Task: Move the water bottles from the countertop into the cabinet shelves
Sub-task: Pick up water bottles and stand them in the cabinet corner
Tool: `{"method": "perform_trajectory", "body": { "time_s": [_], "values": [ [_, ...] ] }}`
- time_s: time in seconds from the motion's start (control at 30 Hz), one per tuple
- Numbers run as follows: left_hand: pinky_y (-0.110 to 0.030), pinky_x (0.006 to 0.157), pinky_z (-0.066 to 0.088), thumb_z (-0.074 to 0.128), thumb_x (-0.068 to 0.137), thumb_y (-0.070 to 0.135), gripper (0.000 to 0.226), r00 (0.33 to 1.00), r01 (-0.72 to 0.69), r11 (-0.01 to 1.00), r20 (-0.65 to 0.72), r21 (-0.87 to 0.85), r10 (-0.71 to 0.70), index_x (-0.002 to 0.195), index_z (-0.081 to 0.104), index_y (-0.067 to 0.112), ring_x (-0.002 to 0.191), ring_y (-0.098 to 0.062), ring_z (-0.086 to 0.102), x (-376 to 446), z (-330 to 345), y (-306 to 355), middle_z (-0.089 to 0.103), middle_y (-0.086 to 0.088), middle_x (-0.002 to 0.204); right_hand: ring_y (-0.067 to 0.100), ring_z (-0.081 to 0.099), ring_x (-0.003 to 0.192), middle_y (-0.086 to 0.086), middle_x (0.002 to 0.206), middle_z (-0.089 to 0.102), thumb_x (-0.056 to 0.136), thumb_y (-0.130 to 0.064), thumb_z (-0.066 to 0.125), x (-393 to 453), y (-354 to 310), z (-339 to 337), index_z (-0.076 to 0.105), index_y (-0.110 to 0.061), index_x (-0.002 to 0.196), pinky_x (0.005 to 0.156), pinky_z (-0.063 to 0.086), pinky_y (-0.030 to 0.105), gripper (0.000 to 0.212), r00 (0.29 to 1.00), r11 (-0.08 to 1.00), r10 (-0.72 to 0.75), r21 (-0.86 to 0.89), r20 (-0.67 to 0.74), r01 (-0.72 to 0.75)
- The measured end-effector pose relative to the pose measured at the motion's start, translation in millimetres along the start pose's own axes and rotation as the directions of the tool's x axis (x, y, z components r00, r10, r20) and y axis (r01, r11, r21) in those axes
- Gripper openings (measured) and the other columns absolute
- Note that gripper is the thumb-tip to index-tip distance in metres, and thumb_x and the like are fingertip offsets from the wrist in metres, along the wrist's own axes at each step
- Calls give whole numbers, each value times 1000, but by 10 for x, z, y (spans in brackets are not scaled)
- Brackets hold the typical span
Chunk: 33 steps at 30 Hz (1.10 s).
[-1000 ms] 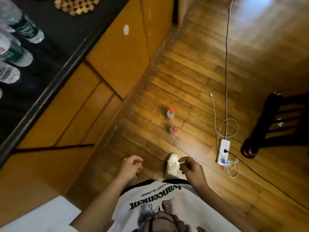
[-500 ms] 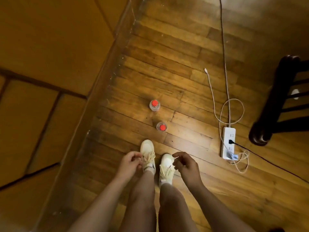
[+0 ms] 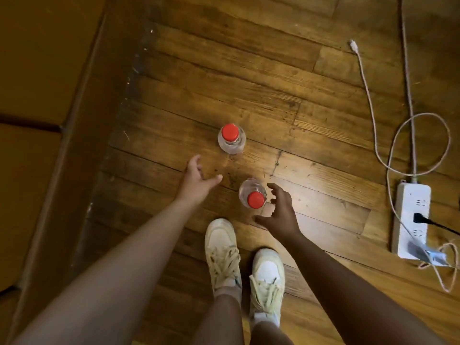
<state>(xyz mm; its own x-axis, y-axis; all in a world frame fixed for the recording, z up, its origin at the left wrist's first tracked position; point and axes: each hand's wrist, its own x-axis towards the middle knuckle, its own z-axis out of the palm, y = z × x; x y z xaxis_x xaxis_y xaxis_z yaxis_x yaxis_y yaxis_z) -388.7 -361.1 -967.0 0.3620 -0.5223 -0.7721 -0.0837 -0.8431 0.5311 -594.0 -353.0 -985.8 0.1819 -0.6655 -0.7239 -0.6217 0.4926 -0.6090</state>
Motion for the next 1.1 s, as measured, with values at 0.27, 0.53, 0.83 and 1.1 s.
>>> {"method": "perform_trajectory", "body": {
  "time_s": [0.27, 0.53, 0.83, 1.1],
  "values": [
    [-31, 107, 33, 85, 56, 1, 108, 957, -261, 964, 115, -49, 265, 143, 24, 22, 131, -19, 37, 623, 294, 171, 39, -4, 143, 24, 43, 121, 6, 132, 47, 50, -4, 87, 385, 75, 197, 47, -19, 127, 98, 42, 41, 88, 985, 979, -173, 108, 19, 170],
    [-6, 65, 48, 71, 72, -8, 72, 984, -176, 927, -25, -331, 178, 133, 39, 12, 103, -10, 51, 597, 481, 237, 51, -3, 122, 13, 49, 107, -12, 109, 55, 56, -12, 86, 364, 130, 221, 50, -30, 112, 94, 43, 46, 69, 966, 965, -245, 79, -78, 251],
    [-42, 96, 45, 72, 77, 12, 63, 989, 121, 911, 130, -395, -75, 131, 41, 26, 120, -20, 50, -285, 129, -11, 55, 4, 128, 23, 63, 99, 17, 111, 65, 60, 10, 78, -320, -25, -244, 55, 1, 115, 88, 52, 38, 60, 996, 890, 61, 456, -59, -28],
    [-42, 100, 42, 73, 73, 13, 67, 983, 181, 822, 108, -540, -146, 132, 44, 23, 119, -21, 53, -1679, -302, 199, 60, 2, 124, -3, 66, 83, -13, 89, 71, 61, -1, 80, -1489, -728, -936, 59, -27, 97, 61, 49, 10, 49, 998, 931, 8, 364, 62, -30]
  ]
}}
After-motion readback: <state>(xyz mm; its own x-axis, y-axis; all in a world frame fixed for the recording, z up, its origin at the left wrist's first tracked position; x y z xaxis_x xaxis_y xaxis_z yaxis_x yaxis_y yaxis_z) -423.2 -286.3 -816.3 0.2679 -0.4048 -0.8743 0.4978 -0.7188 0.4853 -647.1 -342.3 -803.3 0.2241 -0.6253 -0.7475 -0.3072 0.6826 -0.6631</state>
